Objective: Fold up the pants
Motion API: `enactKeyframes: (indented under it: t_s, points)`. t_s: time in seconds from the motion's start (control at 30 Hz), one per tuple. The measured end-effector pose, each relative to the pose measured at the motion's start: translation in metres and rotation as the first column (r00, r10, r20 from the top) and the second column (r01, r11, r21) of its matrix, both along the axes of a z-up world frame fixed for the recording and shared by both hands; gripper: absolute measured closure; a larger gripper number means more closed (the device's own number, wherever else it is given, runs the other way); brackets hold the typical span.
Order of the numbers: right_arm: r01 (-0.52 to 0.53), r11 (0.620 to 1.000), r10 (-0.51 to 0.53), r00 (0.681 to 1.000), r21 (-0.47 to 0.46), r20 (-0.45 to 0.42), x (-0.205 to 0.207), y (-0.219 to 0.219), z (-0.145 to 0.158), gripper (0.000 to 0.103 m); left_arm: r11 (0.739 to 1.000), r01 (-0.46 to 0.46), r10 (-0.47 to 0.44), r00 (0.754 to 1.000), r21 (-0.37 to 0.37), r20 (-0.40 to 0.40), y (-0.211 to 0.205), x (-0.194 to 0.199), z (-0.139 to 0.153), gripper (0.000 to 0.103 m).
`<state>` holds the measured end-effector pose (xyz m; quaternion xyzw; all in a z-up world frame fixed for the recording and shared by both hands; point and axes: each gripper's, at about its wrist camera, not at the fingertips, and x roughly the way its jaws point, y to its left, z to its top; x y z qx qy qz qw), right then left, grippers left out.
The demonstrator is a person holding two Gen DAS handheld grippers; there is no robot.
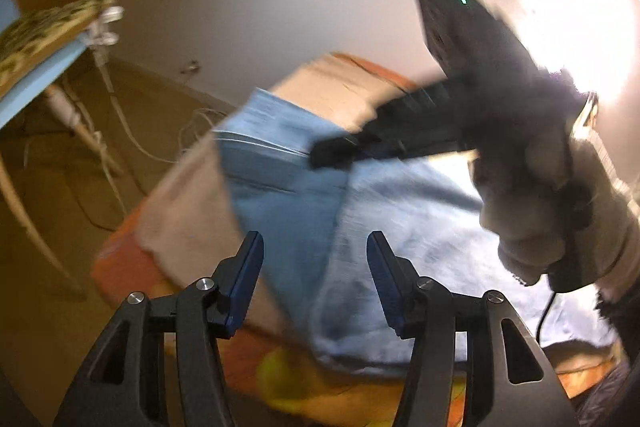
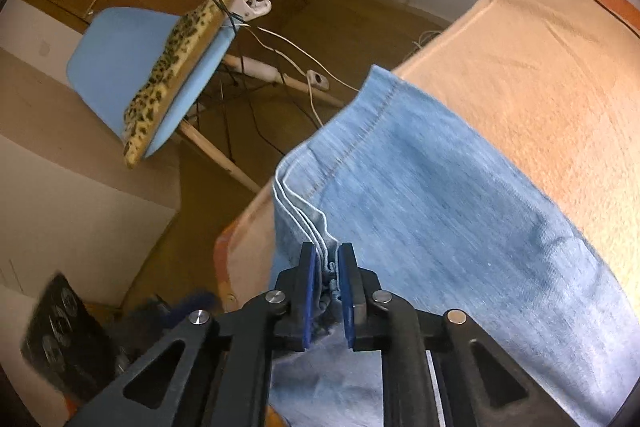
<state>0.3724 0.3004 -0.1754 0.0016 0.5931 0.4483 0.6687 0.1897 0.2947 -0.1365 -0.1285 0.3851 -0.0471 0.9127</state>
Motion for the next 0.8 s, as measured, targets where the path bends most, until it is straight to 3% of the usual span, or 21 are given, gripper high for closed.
enactKeyframes:
  t_s: [0.1, 0.17, 0.3, 0.37, 0.43, 0.5, 0.53, 0.57, 0.6, 0.8]
  points:
    - [0.019, 0.999, -0.018, 0.999, 0.038, -0.029, 0.002, 0.0, 0.003, 0.095, 0.998, -0.001, 0.003, 1.0, 0.065, -0.024, -0.016, 0.013, -0.004, 0.048]
    - [0.038, 0.997, -0.034, 0.998, 0.071, -0.057, 0.004, -0.001, 0.006, 0.097, 0.993, -0.042, 0.046, 0.998, 0.113, -0.035, -0.022, 0.024, -0.007, 0.042]
    - [0.057, 0.993, -0.048, 0.995, 0.103, -0.089, 0.005, -0.001, 0.006, 0.1, 0.977, -0.105, 0.114, 0.993, 0.185, -0.042, -0.024, 0.039, -0.015, 0.041]
    - [0.046, 0.994, -0.037, 0.996, 0.096, -0.086, 0.004, 0.003, 0.005, 0.1, 0.978, -0.125, 0.133, 0.99, 0.169, -0.039, -0.018, 0.043, -0.022, 0.041]
    - [0.04, 0.994, -0.031, 0.996, 0.1, -0.088, 0.004, 0.001, 0.003, 0.1, 0.981, -0.148, 0.152, 0.988, 0.123, -0.024, -0.006, 0.04, -0.024, 0.049]
    - [0.04, 0.993, -0.03, 0.995, 0.111, -0.092, 0.006, -0.003, 0.004, 0.092, 0.985, -0.153, 0.154, 0.988, 0.078, -0.015, 0.007, 0.039, -0.024, 0.071]
    - [0.047, 0.993, -0.037, 0.995, 0.108, -0.091, 0.009, -0.004, 0.005, 0.086, 0.987, -0.152, 0.153, 0.988, 0.059, -0.01, 0.011, 0.038, -0.023, 0.076]
    - [0.06, 0.992, -0.05, 0.995, 0.11, -0.085, 0.013, -0.005, 0.006, 0.061, 0.988, -0.151, 0.151, 0.989, 0.038, -0.001, 0.016, 0.037, -0.022, 0.082]
    - [0.066, 0.992, -0.059, 0.996, 0.107, -0.069, 0.015, -0.007, 0.009, 0.05, 0.989, -0.147, 0.147, 0.989, 0.011, 0.019, 0.021, 0.032, -0.021, 0.085]
    - [0.038, 0.998, -0.036, 0.998, 0.054, -0.047, 0.026, 0.016, 0.011, 0.039, 0.994, -0.109, 0.111, 0.989, -0.018, 0.097, 0.024, 0.023, -0.007, 0.091]
